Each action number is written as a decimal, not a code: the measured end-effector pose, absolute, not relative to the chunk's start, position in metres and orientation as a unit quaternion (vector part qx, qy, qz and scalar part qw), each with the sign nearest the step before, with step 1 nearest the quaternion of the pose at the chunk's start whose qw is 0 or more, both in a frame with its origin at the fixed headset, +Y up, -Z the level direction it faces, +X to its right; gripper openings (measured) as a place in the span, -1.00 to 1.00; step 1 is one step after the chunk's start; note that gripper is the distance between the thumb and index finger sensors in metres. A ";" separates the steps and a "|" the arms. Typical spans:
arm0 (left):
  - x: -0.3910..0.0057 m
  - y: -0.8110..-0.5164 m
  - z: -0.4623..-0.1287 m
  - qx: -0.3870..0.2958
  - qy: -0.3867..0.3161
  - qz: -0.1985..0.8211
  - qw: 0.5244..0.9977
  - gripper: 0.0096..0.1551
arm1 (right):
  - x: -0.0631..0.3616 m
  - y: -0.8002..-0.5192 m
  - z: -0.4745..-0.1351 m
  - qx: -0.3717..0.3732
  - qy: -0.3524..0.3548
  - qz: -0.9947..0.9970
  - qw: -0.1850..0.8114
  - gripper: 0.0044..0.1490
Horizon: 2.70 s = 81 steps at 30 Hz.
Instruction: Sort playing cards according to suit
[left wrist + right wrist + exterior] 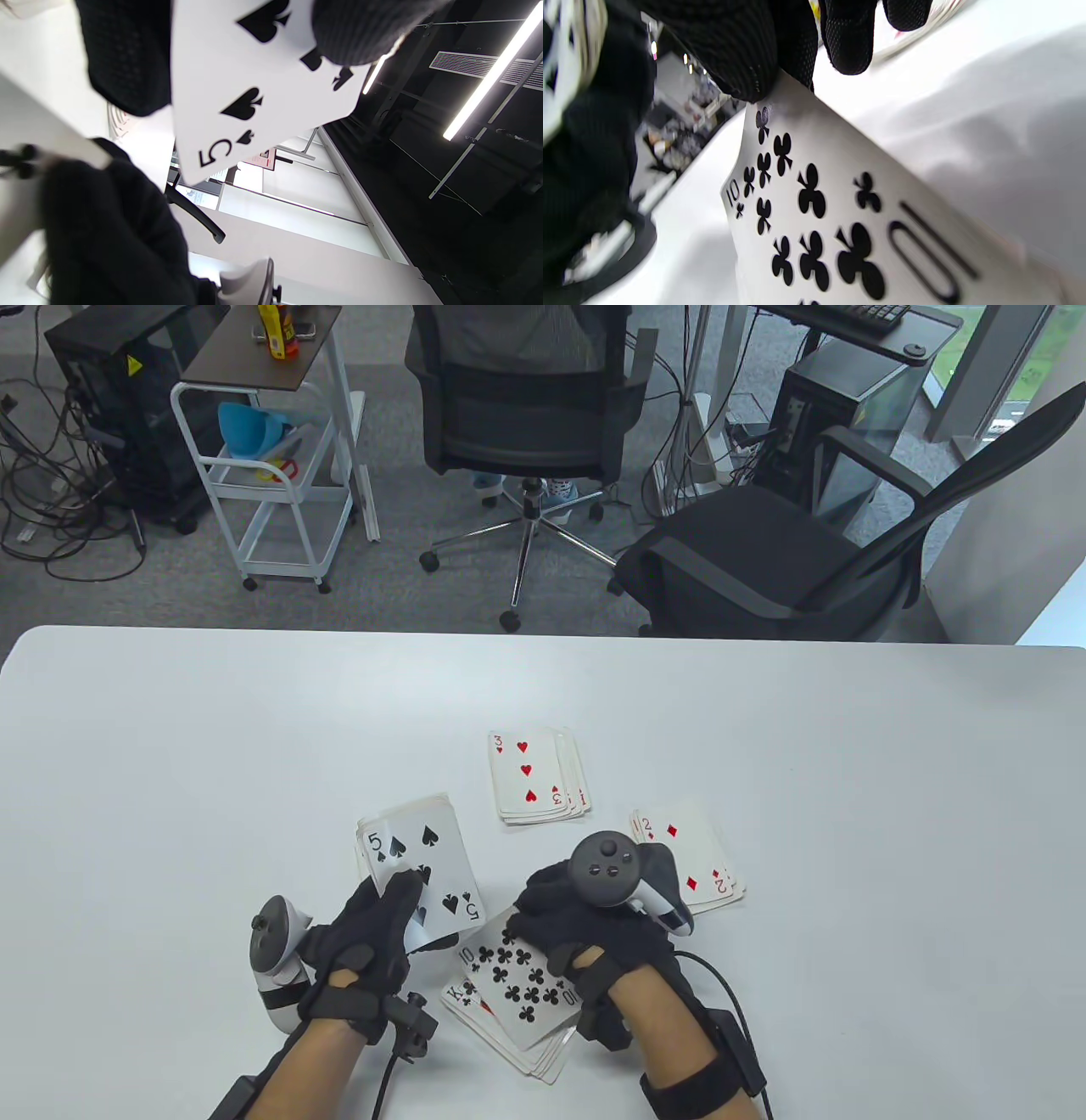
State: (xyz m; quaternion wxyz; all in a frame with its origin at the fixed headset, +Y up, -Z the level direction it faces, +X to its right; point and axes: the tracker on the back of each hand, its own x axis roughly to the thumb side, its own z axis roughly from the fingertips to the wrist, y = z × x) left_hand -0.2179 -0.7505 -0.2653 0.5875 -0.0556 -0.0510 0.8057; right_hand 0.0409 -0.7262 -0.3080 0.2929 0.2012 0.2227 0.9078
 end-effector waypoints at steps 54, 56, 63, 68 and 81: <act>-0.208 -0.758 -0.264 -0.093 -0.054 0.785 0.610 -0.41 | 0.031 -0.697 -0.281 0.233 -0.133 0.881 0.390 -0.55; -0.208 -0.757 -0.264 -0.092 -0.055 0.785 0.610 -0.40 | 0.034 -0.698 -0.282 0.225 -0.137 0.883 0.389 -0.55; -0.219 -0.752 -0.267 -0.070 -0.048 0.793 0.603 -0.39 | 0.042 -0.699 -0.288 0.189 -0.112 0.893 0.393 -0.51; -0.242 -0.739 -0.270 -0.014 -0.041 0.807 0.590 -0.43 | 0.054 -0.706 -0.300 0.132 -0.061 0.902 0.408 -0.53; -0.259 -0.727 -0.272 0.029 -0.050 0.839 0.540 -0.43 | -0.030 -0.718 -0.338 0.119 0.109 0.956 0.245 -0.53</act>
